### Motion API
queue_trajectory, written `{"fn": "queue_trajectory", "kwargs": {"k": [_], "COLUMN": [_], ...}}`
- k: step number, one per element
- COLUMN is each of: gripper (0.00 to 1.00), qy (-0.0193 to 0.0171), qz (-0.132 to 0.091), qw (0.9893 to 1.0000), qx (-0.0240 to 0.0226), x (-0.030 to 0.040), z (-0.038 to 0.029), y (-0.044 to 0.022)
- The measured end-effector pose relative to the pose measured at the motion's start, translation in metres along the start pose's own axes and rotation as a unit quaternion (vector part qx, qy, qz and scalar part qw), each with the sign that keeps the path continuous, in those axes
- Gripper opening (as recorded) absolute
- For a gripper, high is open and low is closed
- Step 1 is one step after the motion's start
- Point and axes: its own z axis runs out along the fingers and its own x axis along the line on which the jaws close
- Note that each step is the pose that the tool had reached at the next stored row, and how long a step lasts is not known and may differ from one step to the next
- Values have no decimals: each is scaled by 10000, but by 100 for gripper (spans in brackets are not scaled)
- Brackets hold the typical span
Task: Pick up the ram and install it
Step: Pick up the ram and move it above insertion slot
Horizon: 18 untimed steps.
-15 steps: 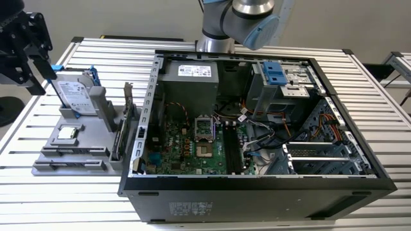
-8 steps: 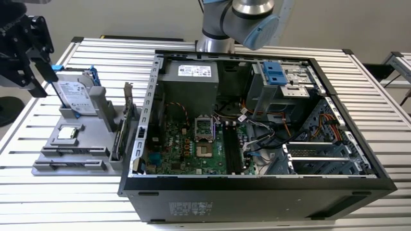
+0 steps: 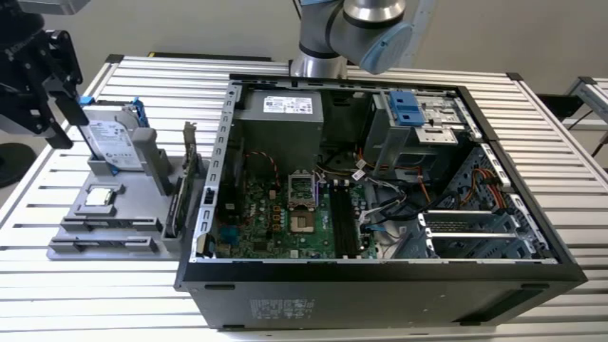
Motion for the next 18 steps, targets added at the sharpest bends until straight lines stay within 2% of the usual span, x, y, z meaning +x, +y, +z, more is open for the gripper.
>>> {"fn": "queue_trajectory", "kwargs": {"k": [18], "gripper": [100], "qy": [0], "qz": [0], "qw": [10000], "qx": [0], "x": [3], "z": [150], "y": [-7]}}
